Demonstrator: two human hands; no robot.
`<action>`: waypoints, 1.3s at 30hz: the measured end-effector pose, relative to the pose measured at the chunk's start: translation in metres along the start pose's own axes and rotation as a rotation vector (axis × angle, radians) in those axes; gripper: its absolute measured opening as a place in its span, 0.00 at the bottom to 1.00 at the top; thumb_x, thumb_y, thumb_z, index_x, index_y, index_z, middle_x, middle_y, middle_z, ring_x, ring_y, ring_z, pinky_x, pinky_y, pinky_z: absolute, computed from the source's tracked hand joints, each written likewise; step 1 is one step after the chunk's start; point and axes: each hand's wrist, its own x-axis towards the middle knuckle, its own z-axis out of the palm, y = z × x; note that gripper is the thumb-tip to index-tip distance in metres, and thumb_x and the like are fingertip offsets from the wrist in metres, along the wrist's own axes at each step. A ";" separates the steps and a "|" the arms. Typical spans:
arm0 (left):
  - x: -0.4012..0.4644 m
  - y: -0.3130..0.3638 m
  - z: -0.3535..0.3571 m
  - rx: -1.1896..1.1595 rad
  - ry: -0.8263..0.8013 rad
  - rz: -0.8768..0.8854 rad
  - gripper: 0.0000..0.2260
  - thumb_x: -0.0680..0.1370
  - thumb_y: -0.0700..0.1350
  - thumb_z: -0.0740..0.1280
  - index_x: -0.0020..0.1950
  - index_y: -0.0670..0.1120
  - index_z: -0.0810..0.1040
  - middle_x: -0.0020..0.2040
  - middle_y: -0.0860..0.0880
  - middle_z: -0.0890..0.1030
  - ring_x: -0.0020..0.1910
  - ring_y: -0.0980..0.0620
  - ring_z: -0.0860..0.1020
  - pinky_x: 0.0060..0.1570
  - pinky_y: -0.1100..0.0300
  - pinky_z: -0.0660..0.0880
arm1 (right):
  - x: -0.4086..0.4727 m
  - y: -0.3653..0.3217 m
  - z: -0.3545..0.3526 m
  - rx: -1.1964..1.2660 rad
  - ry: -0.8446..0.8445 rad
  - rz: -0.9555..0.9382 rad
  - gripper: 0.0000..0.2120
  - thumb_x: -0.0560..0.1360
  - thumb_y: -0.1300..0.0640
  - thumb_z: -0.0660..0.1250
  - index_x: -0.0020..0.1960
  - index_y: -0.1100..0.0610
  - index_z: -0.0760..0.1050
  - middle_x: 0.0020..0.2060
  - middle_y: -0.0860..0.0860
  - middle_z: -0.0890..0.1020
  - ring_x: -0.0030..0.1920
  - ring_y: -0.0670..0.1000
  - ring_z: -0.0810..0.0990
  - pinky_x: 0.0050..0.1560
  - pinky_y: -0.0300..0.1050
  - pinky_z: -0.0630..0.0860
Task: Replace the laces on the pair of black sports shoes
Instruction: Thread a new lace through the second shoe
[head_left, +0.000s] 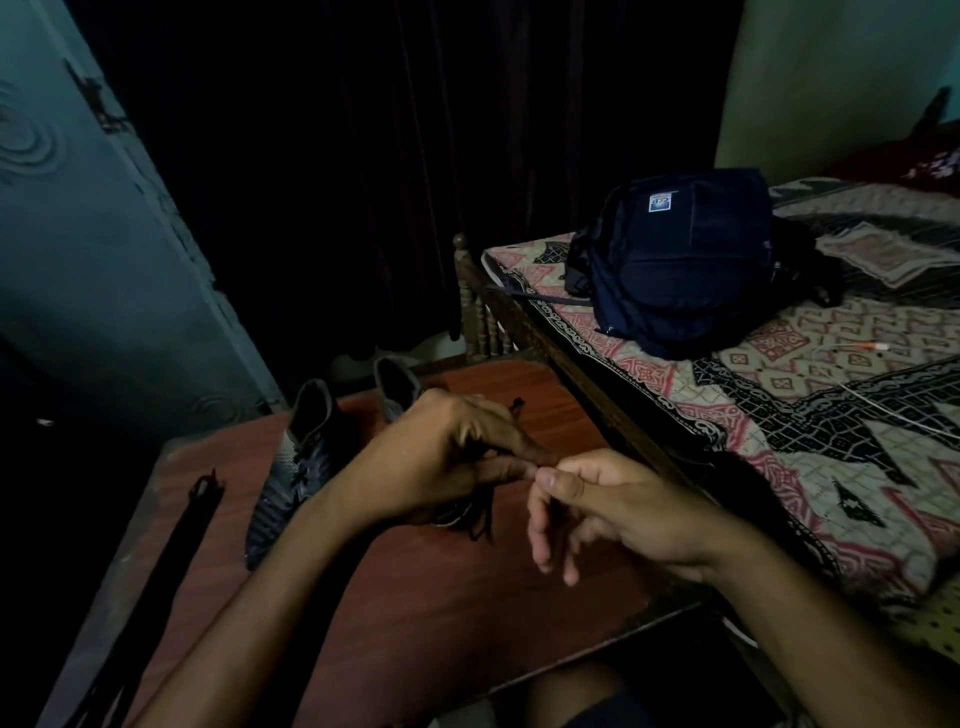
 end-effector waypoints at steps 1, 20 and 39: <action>-0.001 -0.001 0.001 -0.015 0.006 0.003 0.07 0.79 0.45 0.74 0.56 0.47 0.88 0.48 0.52 0.86 0.48 0.56 0.83 0.47 0.56 0.79 | 0.000 0.001 0.002 0.018 -0.001 -0.011 0.18 0.83 0.50 0.58 0.44 0.61 0.78 0.38 0.58 0.82 0.41 0.55 0.82 0.38 0.49 0.79; -0.028 -0.038 0.047 0.241 0.135 -0.268 0.22 0.86 0.60 0.48 0.49 0.47 0.73 0.40 0.51 0.78 0.38 0.52 0.76 0.40 0.51 0.72 | 0.072 -0.015 0.015 -0.570 0.437 -0.590 0.18 0.85 0.57 0.53 0.64 0.62 0.79 0.67 0.53 0.79 0.75 0.46 0.67 0.76 0.38 0.60; -0.056 -0.131 0.098 0.308 0.101 -0.747 0.24 0.81 0.58 0.66 0.75 0.49 0.72 0.63 0.47 0.73 0.61 0.45 0.75 0.61 0.52 0.73 | 0.057 -0.075 0.022 0.478 0.059 -0.157 0.19 0.80 0.52 0.58 0.31 0.52 0.63 0.25 0.48 0.55 0.24 0.48 0.57 0.35 0.48 0.69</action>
